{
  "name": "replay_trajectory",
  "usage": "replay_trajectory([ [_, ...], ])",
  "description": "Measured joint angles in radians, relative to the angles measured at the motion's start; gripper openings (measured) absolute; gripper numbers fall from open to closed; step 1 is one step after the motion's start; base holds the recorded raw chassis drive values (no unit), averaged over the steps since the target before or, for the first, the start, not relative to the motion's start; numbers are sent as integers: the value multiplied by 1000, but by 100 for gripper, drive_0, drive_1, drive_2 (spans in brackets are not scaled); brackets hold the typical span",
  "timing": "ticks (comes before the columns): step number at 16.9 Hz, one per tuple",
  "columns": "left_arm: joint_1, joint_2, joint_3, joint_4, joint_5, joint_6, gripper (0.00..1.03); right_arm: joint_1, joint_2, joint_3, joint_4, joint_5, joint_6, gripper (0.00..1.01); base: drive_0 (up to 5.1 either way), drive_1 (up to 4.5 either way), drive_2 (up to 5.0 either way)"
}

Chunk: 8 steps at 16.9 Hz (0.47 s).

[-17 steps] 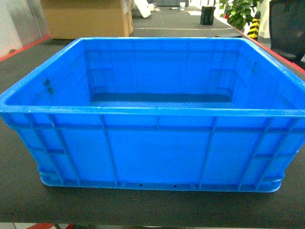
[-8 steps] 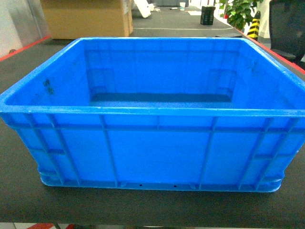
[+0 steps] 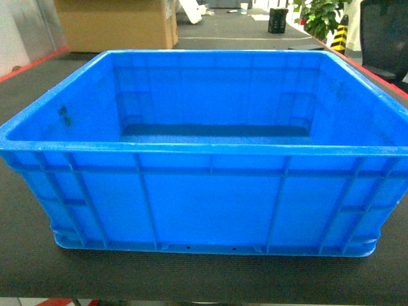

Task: Place box next to blue box on left shelf

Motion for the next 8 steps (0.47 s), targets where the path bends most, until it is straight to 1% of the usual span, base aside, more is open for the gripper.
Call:
replay_trajectory([
  [8,0,0,0,0,0,0,98,0,0,0,0,0,0,98,0,0,0],
])
